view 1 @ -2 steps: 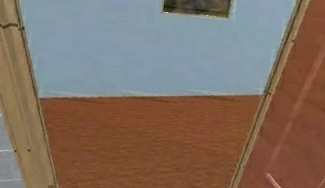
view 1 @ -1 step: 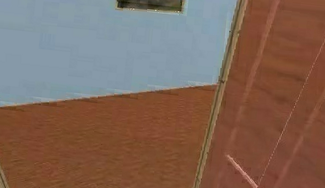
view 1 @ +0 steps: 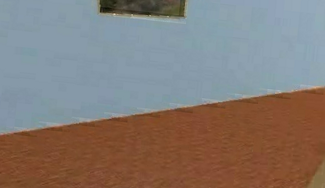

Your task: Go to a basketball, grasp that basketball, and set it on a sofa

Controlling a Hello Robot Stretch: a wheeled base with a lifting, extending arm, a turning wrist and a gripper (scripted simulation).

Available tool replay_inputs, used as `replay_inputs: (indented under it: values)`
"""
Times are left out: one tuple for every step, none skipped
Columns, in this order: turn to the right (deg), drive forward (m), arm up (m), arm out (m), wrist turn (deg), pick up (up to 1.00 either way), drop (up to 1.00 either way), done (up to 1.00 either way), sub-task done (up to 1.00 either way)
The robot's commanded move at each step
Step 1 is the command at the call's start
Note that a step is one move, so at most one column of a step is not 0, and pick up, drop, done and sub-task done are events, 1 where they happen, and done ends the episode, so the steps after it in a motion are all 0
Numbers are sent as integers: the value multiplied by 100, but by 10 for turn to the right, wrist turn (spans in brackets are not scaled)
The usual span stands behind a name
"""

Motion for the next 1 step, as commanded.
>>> replay_inputs:
  values:
    - [-300,0,0,0,0,0,0,0,0]
